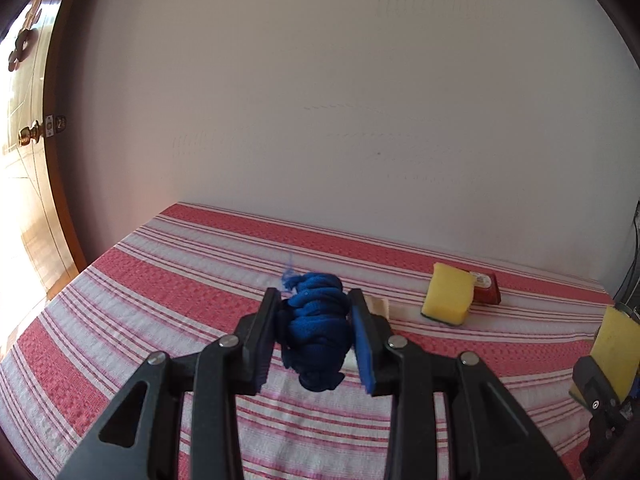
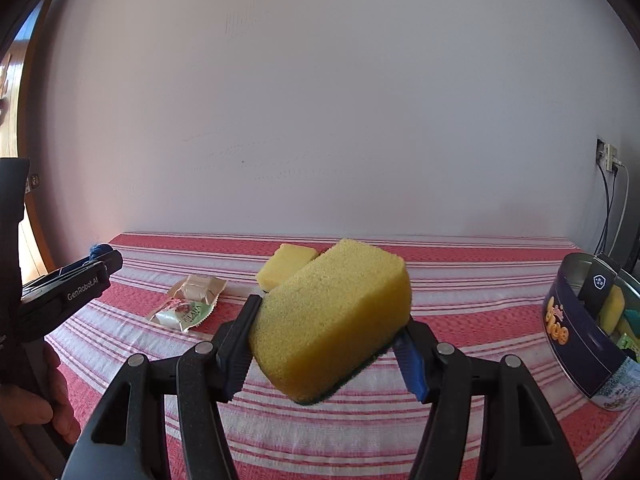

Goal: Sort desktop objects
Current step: 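Carry the blue yarn ball and yellow sponge with both tools over the basin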

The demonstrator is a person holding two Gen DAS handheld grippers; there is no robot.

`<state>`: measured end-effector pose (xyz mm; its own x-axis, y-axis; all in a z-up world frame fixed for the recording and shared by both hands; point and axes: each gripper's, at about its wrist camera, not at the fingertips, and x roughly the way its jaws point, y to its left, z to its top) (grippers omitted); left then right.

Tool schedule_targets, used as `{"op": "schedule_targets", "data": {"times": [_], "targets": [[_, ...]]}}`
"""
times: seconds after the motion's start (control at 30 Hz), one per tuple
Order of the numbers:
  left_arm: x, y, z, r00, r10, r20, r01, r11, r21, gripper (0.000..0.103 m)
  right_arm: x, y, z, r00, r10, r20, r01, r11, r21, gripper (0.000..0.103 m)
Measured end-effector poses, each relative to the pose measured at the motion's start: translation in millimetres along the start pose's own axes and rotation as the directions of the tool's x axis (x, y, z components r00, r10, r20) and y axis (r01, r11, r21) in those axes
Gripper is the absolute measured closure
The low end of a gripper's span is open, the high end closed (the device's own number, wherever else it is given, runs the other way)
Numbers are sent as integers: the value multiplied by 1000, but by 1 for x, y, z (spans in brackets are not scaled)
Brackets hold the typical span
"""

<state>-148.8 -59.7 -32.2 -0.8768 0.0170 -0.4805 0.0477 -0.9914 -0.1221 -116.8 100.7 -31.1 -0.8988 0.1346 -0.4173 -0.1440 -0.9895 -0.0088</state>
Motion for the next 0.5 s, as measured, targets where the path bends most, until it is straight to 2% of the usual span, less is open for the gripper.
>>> {"op": "schedule_targets", "data": {"times": [0.23,0.5], "targets": [[-24,-51,-9,997,-80,7,80,995,57,70,-29,-38,-8,998,-58,22,58,998,14,39],[-51,-107,-14,985,-171,20,166,976,138,70,-64,-82,-23,991,-128,39,125,989,74,39]]}}
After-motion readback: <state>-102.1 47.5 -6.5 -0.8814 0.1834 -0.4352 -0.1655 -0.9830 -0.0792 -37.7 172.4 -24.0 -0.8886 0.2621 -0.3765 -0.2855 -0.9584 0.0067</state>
